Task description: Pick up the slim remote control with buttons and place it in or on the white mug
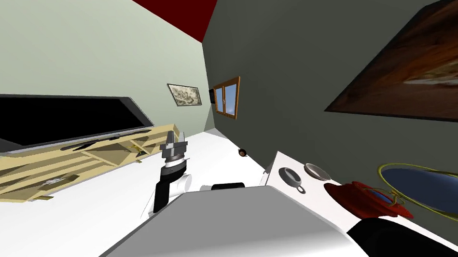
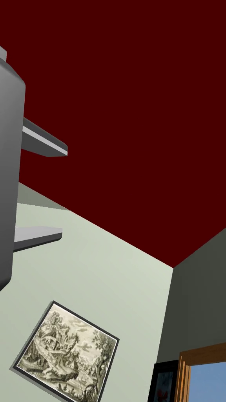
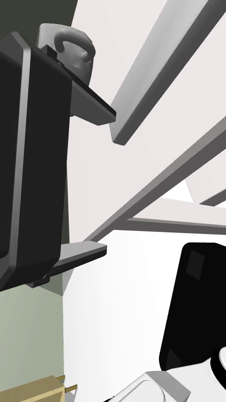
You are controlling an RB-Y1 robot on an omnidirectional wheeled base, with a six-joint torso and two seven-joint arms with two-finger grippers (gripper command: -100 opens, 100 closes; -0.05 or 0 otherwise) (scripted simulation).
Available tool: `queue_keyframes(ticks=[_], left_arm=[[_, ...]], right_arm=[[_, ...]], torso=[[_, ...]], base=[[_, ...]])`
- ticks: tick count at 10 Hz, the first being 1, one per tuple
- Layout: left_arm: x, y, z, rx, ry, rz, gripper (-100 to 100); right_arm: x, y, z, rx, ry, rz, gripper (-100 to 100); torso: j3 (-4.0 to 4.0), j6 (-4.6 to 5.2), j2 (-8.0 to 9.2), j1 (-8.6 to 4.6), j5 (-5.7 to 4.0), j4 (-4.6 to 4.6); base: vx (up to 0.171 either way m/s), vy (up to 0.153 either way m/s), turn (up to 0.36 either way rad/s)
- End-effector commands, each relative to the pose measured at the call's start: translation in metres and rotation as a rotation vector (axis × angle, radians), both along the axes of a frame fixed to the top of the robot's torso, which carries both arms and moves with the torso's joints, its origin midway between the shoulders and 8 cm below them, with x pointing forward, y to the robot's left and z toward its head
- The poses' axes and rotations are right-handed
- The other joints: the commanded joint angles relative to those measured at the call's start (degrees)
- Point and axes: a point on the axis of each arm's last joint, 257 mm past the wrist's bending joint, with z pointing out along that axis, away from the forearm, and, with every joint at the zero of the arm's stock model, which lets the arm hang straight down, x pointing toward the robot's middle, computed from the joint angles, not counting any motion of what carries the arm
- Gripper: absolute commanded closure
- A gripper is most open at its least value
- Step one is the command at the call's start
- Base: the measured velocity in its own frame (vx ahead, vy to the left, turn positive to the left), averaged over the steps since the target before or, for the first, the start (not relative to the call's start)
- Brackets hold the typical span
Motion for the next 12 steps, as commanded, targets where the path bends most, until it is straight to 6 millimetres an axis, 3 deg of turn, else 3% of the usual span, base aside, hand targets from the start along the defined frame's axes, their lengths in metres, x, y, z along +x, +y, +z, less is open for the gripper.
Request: queue_keyframes(ticks=[1,2,4,5,7,10,12], left_arm=[[0.0,0.0,0.0,0.0,0.0,0.0,0],[0.0,0.0,0.0,0.0,0.0,0.0,0],[0.0,0.0,0.0,0.0,0.0,0.0,0],[0.0,0.0,0.0,0.0,0.0,0.0,0],[0.0,0.0,0.0,0.0,0.0,0.0,0],[0.0,0.0,0.0,0.0,0.0,0.0,0],[0.0,0.0,0.0,0.0,0.0,0.0,0]], right_arm=[[-0.031,-0.012,-0.003,-0.037,0.072,0.055,-100],[-0.034,-0.014,-0.003,-0.041,0.079,0.051,-100],[-0.083,-0.03,-0.004,-0.09,0.194,0.138,-100],[-0.083,-0.03,-0.004,-0.09,0.194,0.138,-100],[-0.122,-0.036,-0.004,-0.114,0.284,0.214,-100],[-0.151,-0.033,-0.007,-0.116,0.346,0.272,-100],[-0.174,-0.019,-0.013,-0.1,0.391,0.32,-100]], torso=[[0.0,0.0,0.0,0.0,0.0,0.0],[-0.02,-0.08,-0.03,0.01,0.02,-0.01],[-0.02,-0.06,-0.04,0.08,0.03,-0.01],[-0.02,-0.06,-0.04,0.01,0.02,-0.01],[-0.02,-0.03,-0.04,0.09,0.03,-0.01],[-0.02,0.04,-0.04,0.09,0.01,0.0],[-0.04,0.0,-0.08,0.12,0.03,-0.01]], base=[[-0.011,-0.053,0.41],[-0.011,-0.049,0.193],[-0.018,-0.046,0.398],[-0.019,-0.049,0.195],[-0.029,-0.034,0.346],[-0.025,-0.036,0.237],[-0.023,-0.033,0.283]])
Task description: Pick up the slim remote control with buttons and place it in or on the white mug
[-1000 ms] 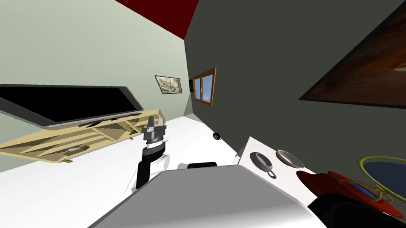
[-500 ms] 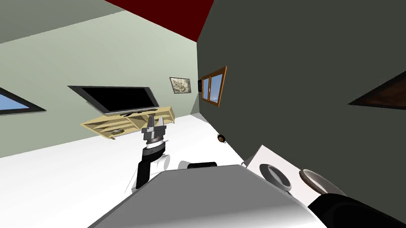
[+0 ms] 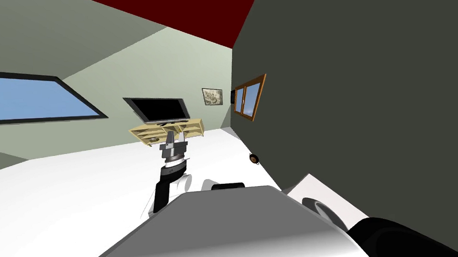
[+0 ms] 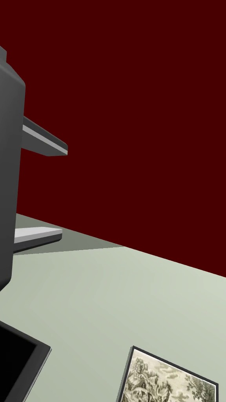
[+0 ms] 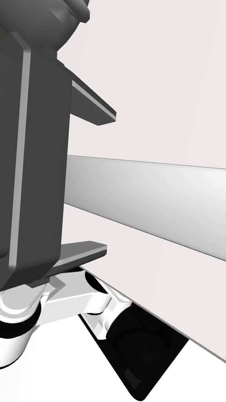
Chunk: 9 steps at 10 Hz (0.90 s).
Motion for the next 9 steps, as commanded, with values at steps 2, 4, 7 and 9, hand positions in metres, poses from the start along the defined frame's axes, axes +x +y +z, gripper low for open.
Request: queue_keyframes(ticks=[2,4,7,9], left_arm=[[0.0,0.0,0.0,0.0,0.0,0.0,0],[0.0,0.0,0.0,0.0,0.0,0.0,0],[0.0,0.0,0.0,0.0,0.0,0.0,0],[0.0,0.0,0.0,0.0,0.0,0.0,0]], right_arm=[[-0.001,0.001,0.0,0.001,0.003,0.005,0],[0.007,0.011,-0.018,-0.003,-0.007,-0.009,-100],[0.01,0.013,-0.021,-0.003,-0.009,-0.011,100],[0.01,0.014,-0.021,-0.001,-0.01,-0.014,100]], torso=[[-0.02,0.05,-0.03,0.06,0.01,0.0],[0.02,0.03,0.03,0.06,0.01,0.01],[0.04,0.05,0.07,0.11,0.02,0.02],[-0.02,-0.03,-0.05,0.11,0.04,0.01]], base=[[-0.006,-0.011,0.024],[-0.056,-0.031,0.075],[-0.037,-0.012,0.019],[0.0,0.0,0.0]])
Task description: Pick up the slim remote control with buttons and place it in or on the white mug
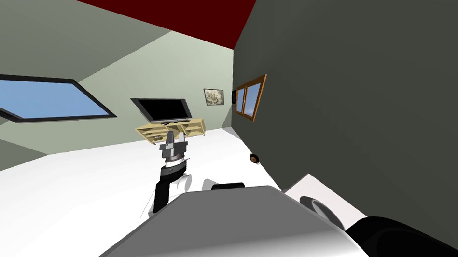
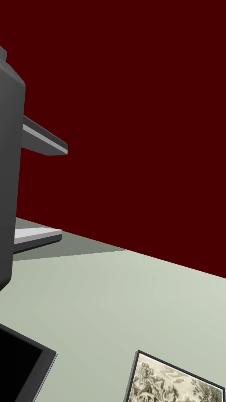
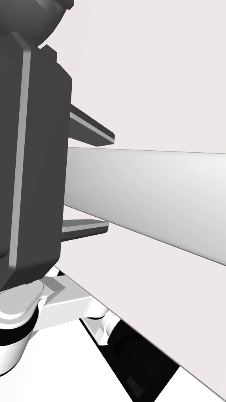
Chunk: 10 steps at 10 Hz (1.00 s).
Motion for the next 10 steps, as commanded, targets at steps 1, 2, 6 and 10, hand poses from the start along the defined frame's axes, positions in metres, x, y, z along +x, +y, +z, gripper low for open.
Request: queue_keyframes(ticks=[1,2,6,10], left_arm=[[0.0,0.0,0.0,0.0,0.0,0.0,0],[0.0,0.0,0.0,0.0,0.0,0.0,0],[0.0,0.0,0.0,0.0,0.0,0.0,0],[0.0,0.0,0.0,0.0,0.0,0.0,0]], right_arm=[[0.0,0.0,0.0,0.0,0.0,0.0,100],[0.0,0.0,0.0,0.0,0.0,0.001,100],[-0.007,-0.01,0.013,-0.002,0.009,0.012,100],[-0.054,-0.056,0.051,-0.085,0.095,-0.021,100]], torso=[[0.0,0.0,0.0,0.0,0.0,0.0],[0.0,0.01,0.0,0.0,-0.01,0.0],[-0.15,0.04,-0.25,0.14,0.04,-0.07],[-0.09,0.15,-0.08,0.32,0.13,-0.11]], base=[[0.0,0.0,0.0],[0.0,0.0,0.0],[0.039,0.016,-0.046],[0.028,0.058,-0.068]])
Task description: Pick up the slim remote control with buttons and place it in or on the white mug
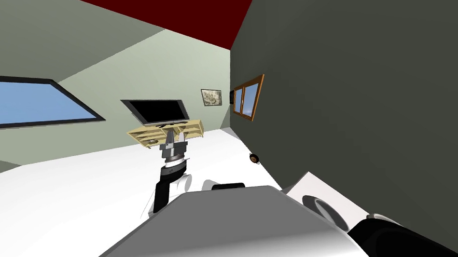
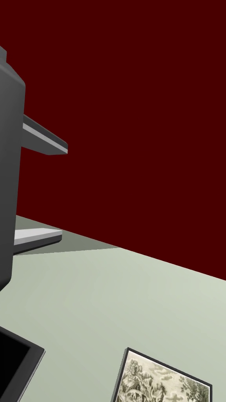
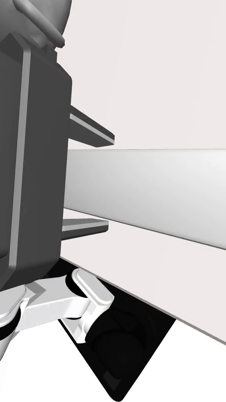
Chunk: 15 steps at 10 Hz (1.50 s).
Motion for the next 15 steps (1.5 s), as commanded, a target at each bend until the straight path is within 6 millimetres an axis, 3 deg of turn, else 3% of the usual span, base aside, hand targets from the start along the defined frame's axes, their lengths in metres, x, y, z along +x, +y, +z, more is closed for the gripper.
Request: queue_keyframes(ticks=[1,2,3,5,8,15], left_arm=[[0.0,0.0,0.0,0.0,0.0,0.0,0],[0.0,0.0,0.0,0.0,0.0,0.0,0],[0.0,0.0,0.0,0.0,0.0,0.0,0],[0.0,0.0,0.0,0.0,0.0,0.0,0],[0.0,0.0,0.0,0.0,0.0,0.0,0],[0.0,0.0,0.0,0.0,0.0,0.0,0]], right_arm=[[-0.018,-0.028,0.022,-0.048,0.036,-0.025,100],[-0.018,-0.028,0.022,-0.048,0.036,-0.025,100],[-0.026,-0.053,0.042,-0.089,0.056,-0.045,100],[-0.026,-0.069,0.055,-0.109,0.061,-0.055,100],[-0.009,-0.099,0.081,-0.122,0.05,-0.078,100],[0.038,-0.115,0.1,-0.056,0.003,-0.102,100]], torso=[[0.0,0.0,0.0,0.0,0.0,0.0],[-0.11,-0.05,-0.19,0.11,0.1,-0.04],[-0.1,-0.09,-0.2,-0.01,0.03,0.0],[-0.24,-0.16,-0.49,-0.25,0.02,-0.02],[-0.39,-0.16,-0.76,-0.22,0.04,-0.05],[-0.23,-0.14,-0.44,-0.51,-0.09,-0.02]], base=[[0.104,0.124,-0.152],[0.077,0.081,-0.061],[0.123,0.033,-0.149],[0.157,0.03,-0.101],[0.211,0.035,-0.117],[0.138,-0.022,-0.074]])
